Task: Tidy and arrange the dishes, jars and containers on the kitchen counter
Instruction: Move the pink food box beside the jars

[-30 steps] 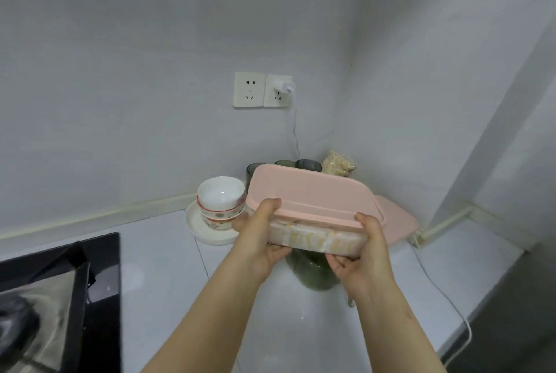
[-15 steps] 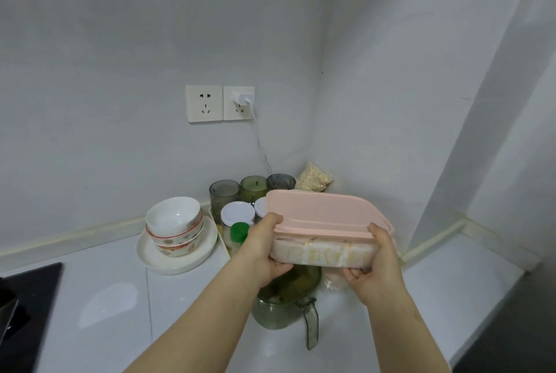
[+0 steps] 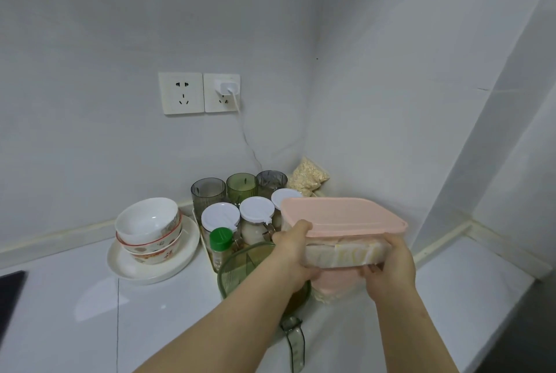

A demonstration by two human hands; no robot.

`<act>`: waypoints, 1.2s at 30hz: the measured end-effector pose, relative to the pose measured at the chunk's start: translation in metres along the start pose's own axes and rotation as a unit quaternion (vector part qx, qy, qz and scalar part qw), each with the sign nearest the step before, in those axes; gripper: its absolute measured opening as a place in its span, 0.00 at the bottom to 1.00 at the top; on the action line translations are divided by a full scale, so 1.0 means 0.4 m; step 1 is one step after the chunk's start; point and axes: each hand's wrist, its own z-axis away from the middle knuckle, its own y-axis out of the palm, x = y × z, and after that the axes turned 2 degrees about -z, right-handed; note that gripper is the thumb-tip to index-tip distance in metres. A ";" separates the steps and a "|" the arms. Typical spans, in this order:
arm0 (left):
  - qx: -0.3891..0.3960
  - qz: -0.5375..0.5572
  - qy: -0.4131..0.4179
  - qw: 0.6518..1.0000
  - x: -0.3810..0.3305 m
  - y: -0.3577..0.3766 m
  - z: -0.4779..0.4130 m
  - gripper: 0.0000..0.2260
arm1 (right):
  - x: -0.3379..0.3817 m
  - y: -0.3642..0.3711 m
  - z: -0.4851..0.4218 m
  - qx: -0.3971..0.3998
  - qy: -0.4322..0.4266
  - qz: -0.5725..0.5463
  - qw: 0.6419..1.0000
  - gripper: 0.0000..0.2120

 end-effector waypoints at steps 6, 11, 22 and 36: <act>0.010 -0.049 0.004 0.999 0.024 0.010 -0.016 0.24 | 0.001 0.005 0.003 -0.010 -0.012 0.006 1.000 0.25; 0.052 -0.121 -0.021 0.991 0.028 0.007 -0.010 0.20 | -0.002 -0.004 -0.005 -0.013 -0.043 0.042 0.998 0.28; -0.014 -0.280 0.096 0.955 0.005 -0.027 -0.030 0.16 | -0.040 -0.025 0.004 0.039 -0.077 0.081 0.993 0.27; -0.009 -0.232 0.076 0.970 -0.002 -0.030 -0.042 0.23 | -0.046 -0.024 -0.017 0.063 -0.098 0.116 0.986 0.25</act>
